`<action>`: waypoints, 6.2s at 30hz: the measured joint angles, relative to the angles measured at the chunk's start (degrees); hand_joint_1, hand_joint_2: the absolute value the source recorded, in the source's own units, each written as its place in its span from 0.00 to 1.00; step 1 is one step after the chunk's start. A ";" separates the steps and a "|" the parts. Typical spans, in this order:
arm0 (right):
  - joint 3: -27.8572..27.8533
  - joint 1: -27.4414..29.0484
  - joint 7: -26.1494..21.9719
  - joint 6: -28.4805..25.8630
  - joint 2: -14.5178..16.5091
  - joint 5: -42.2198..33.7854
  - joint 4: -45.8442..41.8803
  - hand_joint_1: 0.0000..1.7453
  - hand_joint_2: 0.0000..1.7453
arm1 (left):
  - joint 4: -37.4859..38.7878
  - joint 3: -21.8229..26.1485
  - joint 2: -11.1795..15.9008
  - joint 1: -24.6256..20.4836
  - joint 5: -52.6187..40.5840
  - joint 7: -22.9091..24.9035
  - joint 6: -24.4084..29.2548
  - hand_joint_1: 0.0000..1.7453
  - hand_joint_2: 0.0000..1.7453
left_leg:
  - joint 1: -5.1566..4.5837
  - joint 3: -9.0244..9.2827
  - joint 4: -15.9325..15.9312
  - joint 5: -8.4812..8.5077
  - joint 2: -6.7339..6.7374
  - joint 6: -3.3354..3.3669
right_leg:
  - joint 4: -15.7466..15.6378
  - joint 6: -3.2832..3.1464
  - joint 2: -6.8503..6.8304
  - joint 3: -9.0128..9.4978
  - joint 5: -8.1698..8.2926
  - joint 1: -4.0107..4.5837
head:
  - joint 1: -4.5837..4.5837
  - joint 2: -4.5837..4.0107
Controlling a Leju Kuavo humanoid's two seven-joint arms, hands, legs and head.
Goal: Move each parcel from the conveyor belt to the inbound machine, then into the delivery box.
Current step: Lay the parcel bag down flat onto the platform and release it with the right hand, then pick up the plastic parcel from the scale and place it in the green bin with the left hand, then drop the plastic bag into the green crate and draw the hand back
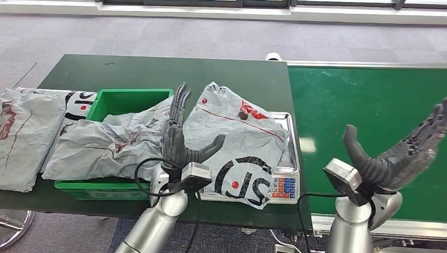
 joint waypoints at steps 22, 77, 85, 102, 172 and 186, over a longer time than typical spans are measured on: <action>9.33 2.55 0.03 0.17 -0.27 -10.63 -15.16 0.00 1.00 | 35.77 -6.85 -2.36 -28.03 2.11 30.17 -7.66 0.00 1.00 | 0.02 0.05 0.00 0.05 0.25 -0.02 | 0.03 0.01 0.27 -0.01 0.08 0.02 | 0.00 0.00; 12.79 3.58 0.31 0.19 -0.54 -12.05 -13.67 0.00 1.00 | 46.04 -11.23 -2.25 -32.27 -12.54 32.17 7.32 1.00 1.00 | 0.03 0.00 0.00 0.05 0.30 -0.02 | 0.04 0.00 0.34 -0.07 0.10 0.02 | 0.00 0.00; 10.86 3.89 0.31 0.19 -0.56 -12.78 -13.67 0.00 1.00 | 40.42 -10.20 -2.34 -32.91 -19.16 31.57 7.40 1.00 1.00 | 0.03 0.01 -0.01 0.05 0.31 -0.02 | 0.04 0.00 0.35 -0.08 0.10 0.02 | -0.01 0.00; 8.45 4.26 0.37 0.20 -0.57 -11.70 -12.84 0.00 1.00 | 31.20 -1.21 -2.34 -31.98 -28.77 29.84 7.40 1.00 1.00 | 0.03 -0.01 -0.01 0.05 0.31 -0.02 | 0.04 0.00 0.36 -0.07 0.10 0.02 | 0.00 0.00; 5.46 4.68 0.36 0.19 -0.60 -10.52 -7.95 0.00 1.00 | 17.26 42.16 5.81 -19.77 -52.12 41.22 7.41 0.00 1.00 | 0.07 -0.05 -0.02 0.09 0.26 -0.08 | 0.06 -0.01 0.33 -0.10 0.09 0.05 | -0.02 -0.01; 3.21 5.08 0.37 0.19 -0.60 -8.63 -6.72 0.00 1.00 | 7.74 42.16 4.60 -14.56 -49.08 34.32 7.42 0.00 1.00 | 0.07 -0.05 -0.02 0.08 0.27 -0.08 | 0.06 -0.01 0.33 -0.10 0.09 0.04 | -0.01 0.01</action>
